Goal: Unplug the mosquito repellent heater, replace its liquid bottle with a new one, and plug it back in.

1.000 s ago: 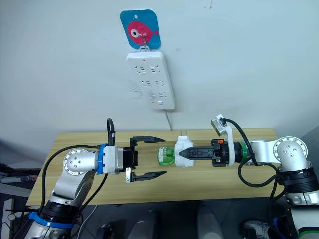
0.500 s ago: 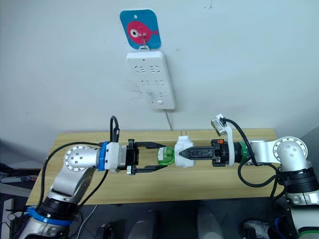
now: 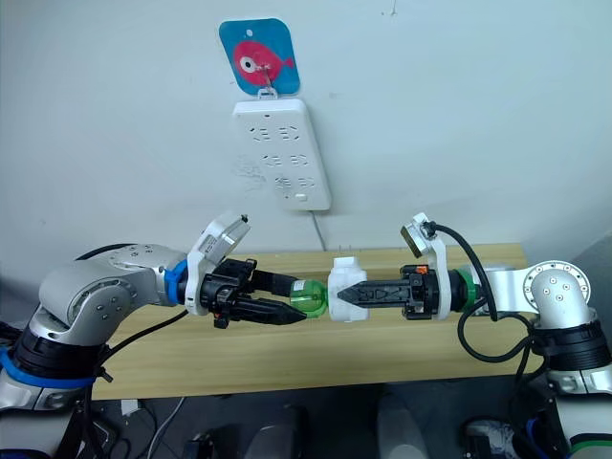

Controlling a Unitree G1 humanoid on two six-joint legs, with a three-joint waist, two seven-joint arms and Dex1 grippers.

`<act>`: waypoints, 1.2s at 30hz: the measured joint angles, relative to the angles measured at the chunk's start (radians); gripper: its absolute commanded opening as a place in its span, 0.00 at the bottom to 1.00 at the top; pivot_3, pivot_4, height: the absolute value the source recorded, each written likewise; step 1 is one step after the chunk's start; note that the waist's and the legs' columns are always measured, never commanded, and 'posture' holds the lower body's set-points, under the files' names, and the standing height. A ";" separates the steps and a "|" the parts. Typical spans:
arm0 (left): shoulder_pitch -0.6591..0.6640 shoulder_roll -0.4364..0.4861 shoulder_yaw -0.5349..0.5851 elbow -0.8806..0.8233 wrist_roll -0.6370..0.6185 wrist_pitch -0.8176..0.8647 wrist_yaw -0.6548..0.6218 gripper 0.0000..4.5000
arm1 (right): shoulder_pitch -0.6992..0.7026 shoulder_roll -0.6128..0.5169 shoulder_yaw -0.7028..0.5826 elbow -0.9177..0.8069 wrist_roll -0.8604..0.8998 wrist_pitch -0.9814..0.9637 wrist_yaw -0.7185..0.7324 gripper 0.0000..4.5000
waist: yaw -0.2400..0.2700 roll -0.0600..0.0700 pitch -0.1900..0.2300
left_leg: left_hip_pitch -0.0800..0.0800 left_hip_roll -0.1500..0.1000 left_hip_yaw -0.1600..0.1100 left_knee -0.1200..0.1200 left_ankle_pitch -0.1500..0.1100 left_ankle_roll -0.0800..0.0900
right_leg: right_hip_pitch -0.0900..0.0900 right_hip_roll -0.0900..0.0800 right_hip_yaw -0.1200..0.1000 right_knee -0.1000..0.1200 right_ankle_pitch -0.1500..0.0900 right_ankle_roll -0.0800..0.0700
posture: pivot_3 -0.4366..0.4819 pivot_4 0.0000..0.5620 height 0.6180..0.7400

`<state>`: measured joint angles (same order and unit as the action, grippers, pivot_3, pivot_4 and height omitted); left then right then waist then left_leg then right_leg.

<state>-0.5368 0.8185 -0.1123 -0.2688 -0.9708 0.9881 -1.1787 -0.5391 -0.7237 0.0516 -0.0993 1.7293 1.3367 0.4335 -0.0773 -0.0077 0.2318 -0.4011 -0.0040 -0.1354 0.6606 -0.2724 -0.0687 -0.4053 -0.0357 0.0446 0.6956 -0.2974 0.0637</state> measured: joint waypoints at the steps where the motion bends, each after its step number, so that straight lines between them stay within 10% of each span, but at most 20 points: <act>1: 0.000 0.004 0.004 0.000 -0.018 0.025 0.006 0.48 | 0.000 0.001 0.002 -0.004 0.001 0.000 0.000 0.66 | -0.002 0.000 0.000 | 0.000 0.000 0.000 0.000 0.000 0.000 | 0.000 0.000 0.000 0.000 0.000 0.000 | 0.44 0.35 0.95; 13: -0.029 0.086 0.169 0.071 -0.233 0.312 0.059 0.48 | 0.011 -0.019 -0.008 0.029 -0.029 0.015 -0.021 0.66 | -0.005 -0.001 0.001 | 0.000 0.000 0.001 0.000 0.000 0.000 | 0.000 0.000 0.001 0.000 0.000 0.000 | 0.44 0.36 0.95; 20: 0.053 0.127 0.163 0.020 -0.126 0.209 0.014 0.48 | 0.022 -0.019 -0.019 0.024 -0.113 0.004 -0.035 0.66 | -0.005 -0.001 0.001 | 0.000 0.000 0.001 -0.001 0.000 0.000 | -0.001 0.000 0.001 0.000 0.000 0.000 | 0.44 0.36 0.95; 36: 0.334 0.078 0.024 -0.099 0.342 -0.325 0.012 0.48 | -0.017 -0.119 0.398 0.213 -1.246 -0.324 -0.040 0.66 | 0.003 -0.001 0.006 | 0.000 0.000 0.003 -0.001 0.000 0.000 | -0.001 -0.001 0.002 -0.003 0.000 0.000 | 0.44 0.39 0.95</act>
<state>-0.2028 0.8962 -0.0879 -0.3678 -0.6289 0.6629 -1.1663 -0.5556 -0.8429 0.4495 0.1141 0.4829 1.0131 0.3934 -0.0746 -0.0089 0.2376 -0.4013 -0.0041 -0.1327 0.6596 -0.2723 -0.0689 -0.4064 -0.0368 0.0470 0.6923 -0.2973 0.0635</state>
